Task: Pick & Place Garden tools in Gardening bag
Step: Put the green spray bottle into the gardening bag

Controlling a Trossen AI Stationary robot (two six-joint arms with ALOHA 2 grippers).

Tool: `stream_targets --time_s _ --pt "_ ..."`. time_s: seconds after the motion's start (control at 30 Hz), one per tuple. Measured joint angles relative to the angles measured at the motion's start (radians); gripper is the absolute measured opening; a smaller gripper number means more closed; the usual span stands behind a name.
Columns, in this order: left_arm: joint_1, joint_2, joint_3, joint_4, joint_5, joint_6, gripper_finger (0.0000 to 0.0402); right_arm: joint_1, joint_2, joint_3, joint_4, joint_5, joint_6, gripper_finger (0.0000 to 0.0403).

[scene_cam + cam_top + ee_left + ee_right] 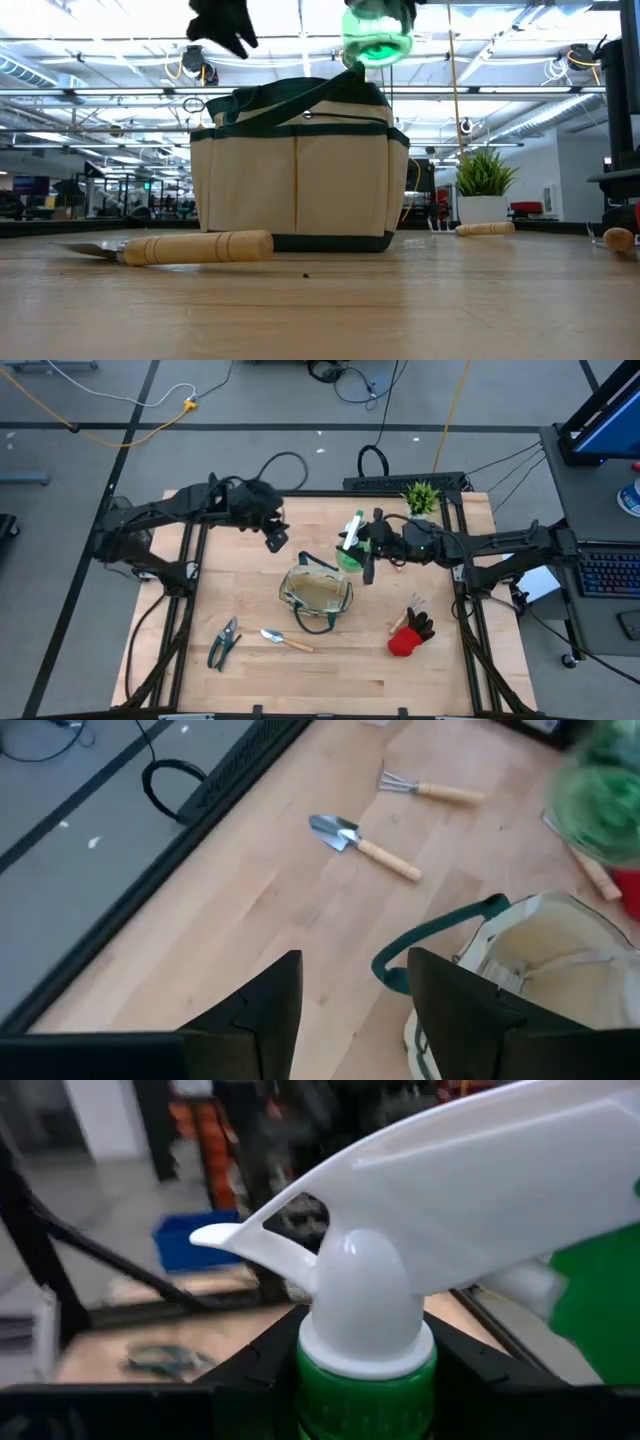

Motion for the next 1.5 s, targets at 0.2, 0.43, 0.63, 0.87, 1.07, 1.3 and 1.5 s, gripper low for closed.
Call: stream_targets --time_s 0.2,0.43,0.63,0.87,1.07,1.3,1.5 --pt "0.0 -0.162 -0.233 0.137 0.01 -0.081 0.0186 0.003 0.083 -0.001 0.135 -0.077 0.042 0.0138" --pt "-0.003 -0.29 -0.434 0.291 0.085 -0.112 0.0186 0.014 0.195 -0.001 0.306 -0.155 0.088 0.0138" --pt "-0.003 -0.346 -0.563 0.401 0.148 -0.112 0.0186 0.043 0.279 -0.001 0.381 -0.182 0.107 0.0139" --pt "-0.003 -0.387 -0.684 0.486 0.166 -0.124 0.0186 0.072 0.319 -0.001 0.377 -0.178 0.107 0.0139" --pt "-0.003 -0.418 -0.743 0.493 0.183 -0.15 0.0186 0.083 0.371 -0.001 0.387 -0.174 0.11 0.0138" --pt "-0.003 -0.452 -0.777 0.496 0.184 -0.131 0.0186 0.086 0.399 -0.001 0.383 -0.147 0.107 0.0138" --pt "-0.003 -0.502 -0.826 0.575 0.198 -0.099 0.0187 0.087 0.4 -0.001 0.338 -0.1 0.106 0.014"
